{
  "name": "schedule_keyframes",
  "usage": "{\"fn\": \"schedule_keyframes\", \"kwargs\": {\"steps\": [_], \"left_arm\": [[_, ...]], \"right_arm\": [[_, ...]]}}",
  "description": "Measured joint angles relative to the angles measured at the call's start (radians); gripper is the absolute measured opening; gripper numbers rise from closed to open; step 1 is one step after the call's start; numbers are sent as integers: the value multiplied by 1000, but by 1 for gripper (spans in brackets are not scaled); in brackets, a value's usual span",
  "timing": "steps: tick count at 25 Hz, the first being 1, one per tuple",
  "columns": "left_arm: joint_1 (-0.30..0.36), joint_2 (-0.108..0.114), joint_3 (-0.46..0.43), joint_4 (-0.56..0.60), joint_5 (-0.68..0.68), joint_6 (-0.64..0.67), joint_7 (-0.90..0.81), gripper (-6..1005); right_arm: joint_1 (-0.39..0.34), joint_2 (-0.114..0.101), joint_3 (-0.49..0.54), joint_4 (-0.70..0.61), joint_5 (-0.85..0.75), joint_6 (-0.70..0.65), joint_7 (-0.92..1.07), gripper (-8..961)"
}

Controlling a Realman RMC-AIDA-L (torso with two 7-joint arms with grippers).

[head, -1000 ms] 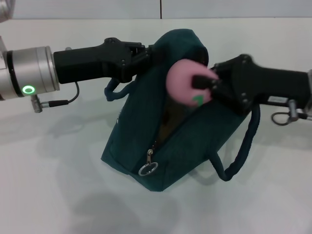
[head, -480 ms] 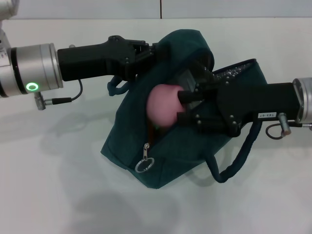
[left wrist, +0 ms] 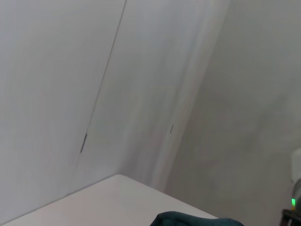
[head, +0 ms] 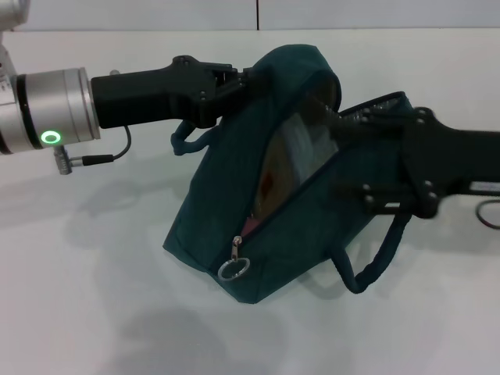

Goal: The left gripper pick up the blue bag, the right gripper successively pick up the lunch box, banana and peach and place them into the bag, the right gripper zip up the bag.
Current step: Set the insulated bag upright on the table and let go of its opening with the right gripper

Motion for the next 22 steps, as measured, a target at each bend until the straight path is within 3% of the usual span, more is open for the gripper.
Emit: {"fn": "schedule_keyframes", "kwargs": {"steps": [3,6,11,18,22], "left_arm": [[1,0,-4,0,0,0,1,41],[2,1,-5,0,1,0,2,41],[2,1,-2,0,1,-1,4,41],[2,-1,0,0,2,-2,5,40],[6,-2,-1,0,2,-2,5,40]], "right_arm": [[-53,-8,0,-37,4,-34,-4,703],[-84,-17,0,-44,-60,-61,-13,697],[-92,-8,-29,-4,-192,-57,-29,691],[-64,-7,-96,67,-204,13,-39,692],[-93,-7,-50,64,-138,-23,-115,692]]}}
